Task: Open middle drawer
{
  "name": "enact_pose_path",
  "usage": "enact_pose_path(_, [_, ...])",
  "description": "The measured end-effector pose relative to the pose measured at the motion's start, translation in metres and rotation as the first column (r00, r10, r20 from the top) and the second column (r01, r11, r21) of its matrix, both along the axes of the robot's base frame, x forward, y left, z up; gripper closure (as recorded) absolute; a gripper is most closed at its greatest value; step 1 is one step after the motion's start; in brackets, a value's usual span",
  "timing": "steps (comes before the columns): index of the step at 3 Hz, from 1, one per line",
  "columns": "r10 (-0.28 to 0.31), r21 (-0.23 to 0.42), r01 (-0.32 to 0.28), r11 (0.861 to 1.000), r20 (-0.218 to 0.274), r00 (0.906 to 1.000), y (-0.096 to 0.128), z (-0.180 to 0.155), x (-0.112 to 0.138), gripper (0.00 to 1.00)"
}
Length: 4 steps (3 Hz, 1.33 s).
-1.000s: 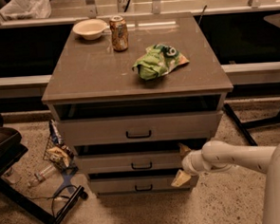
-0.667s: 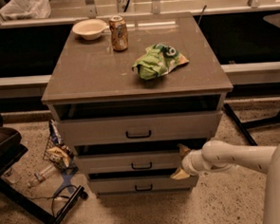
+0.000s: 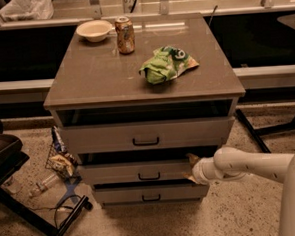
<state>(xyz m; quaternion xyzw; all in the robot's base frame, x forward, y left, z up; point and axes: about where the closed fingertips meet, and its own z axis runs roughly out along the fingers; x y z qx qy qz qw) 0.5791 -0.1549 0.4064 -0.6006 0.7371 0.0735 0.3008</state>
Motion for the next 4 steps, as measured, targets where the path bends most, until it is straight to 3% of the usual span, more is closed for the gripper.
enact_pose_path(1, [0.0,0.0,0.0,1.0,0.0,1.0,0.0,0.0017,-0.0001,1.0])
enact_pose_path(4, [0.0,0.0,0.0,1.0,-0.001,1.0,-0.0001,0.0094,-0.0004,1.0])
